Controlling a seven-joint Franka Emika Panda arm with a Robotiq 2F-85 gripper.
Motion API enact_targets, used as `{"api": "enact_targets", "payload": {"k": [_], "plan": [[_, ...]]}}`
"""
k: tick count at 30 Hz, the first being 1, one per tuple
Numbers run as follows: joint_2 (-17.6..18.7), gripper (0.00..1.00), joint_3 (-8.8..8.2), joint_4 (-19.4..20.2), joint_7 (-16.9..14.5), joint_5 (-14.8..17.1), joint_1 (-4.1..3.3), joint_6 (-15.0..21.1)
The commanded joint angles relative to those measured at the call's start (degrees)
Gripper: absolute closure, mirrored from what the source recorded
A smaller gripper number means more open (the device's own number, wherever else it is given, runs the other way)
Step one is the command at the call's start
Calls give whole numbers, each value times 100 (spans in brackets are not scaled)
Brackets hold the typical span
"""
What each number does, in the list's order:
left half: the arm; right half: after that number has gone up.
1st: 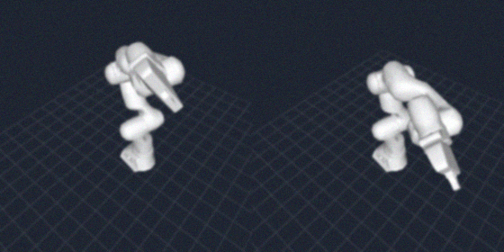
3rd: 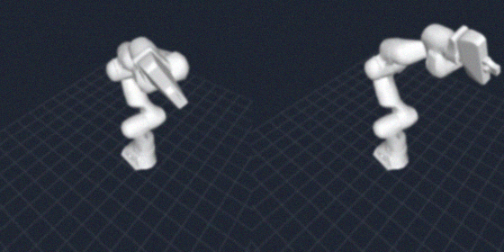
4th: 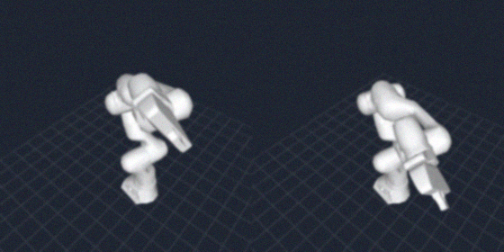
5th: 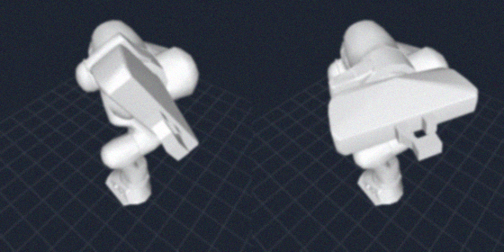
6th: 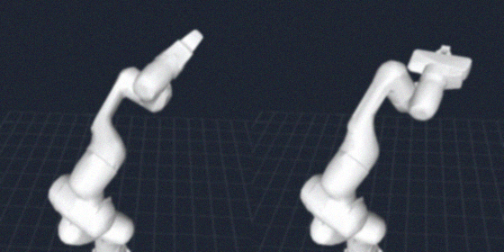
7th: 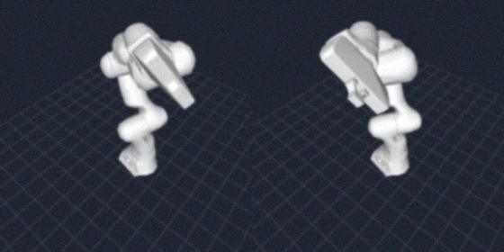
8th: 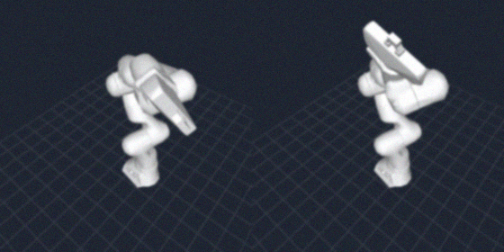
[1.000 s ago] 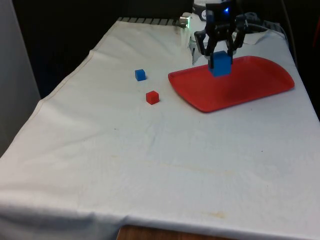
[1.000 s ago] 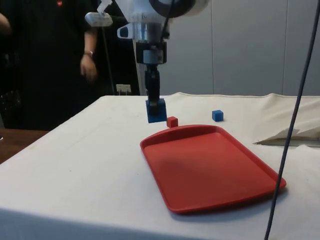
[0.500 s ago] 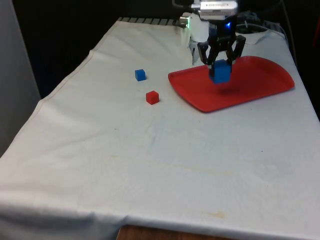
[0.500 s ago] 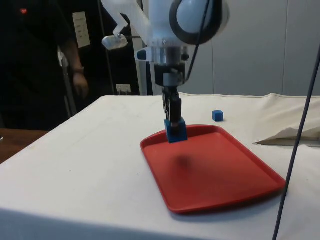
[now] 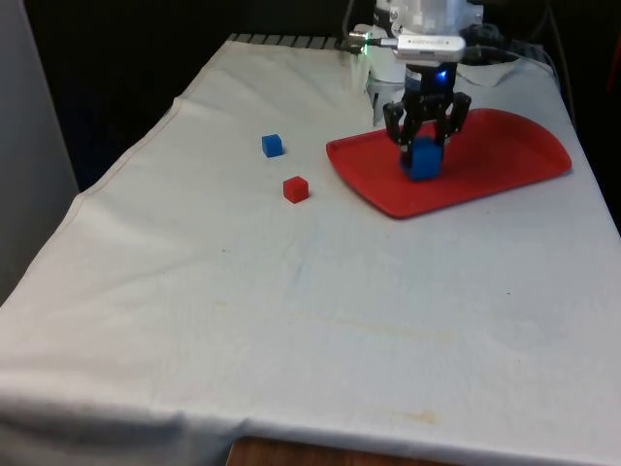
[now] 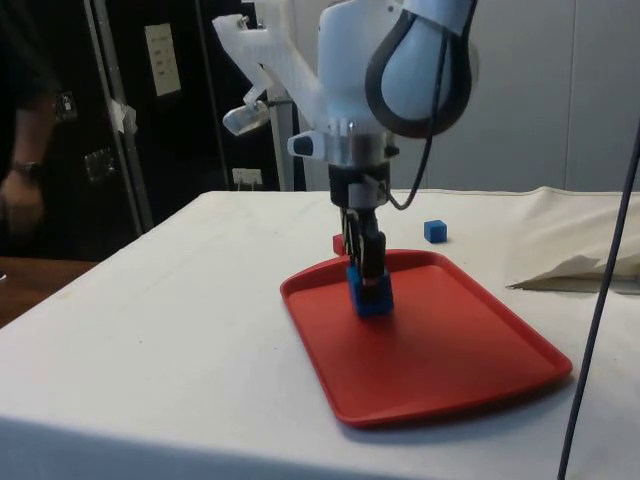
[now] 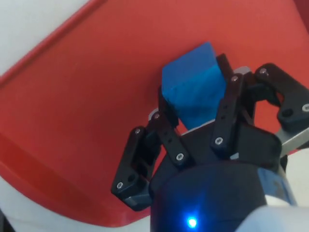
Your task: Pick up the largest block and place it onto the tray.
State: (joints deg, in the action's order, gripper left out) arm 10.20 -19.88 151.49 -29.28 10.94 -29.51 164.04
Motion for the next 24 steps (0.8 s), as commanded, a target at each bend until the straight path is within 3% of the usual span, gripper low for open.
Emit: {"api": "enact_targets", "payload": {"k": [1, 3, 4, 5, 11, 12, 13, 14, 16, 21, 22, 24], "plan": [[-40, 100, 86, 34, -86, 120, 40, 86], [-40, 100, 86, 29, -80, 120, 46, 97], [69, 100, 17, 6, 0, 11, 0, 132], [-57, 98, 86, 23, -80, 120, 52, 86], [-115, 39, 74, 29, -80, 120, 57, 46], [-126, 19, 74, 29, -80, 120, 57, 34], [-46, 9, 11, 6, 0, 11, 23, 86], [-126, 9, 74, 29, -80, 120, 63, 34], [-132, 0, 74, 29, -80, 120, 63, 29], [-132, 0, 74, 23, -74, 120, 63, 23], [-46, 0, 11, 6, 0, 11, 29, 86], [-97, 0, 57, 0, -69, 97, 63, 29]]}}
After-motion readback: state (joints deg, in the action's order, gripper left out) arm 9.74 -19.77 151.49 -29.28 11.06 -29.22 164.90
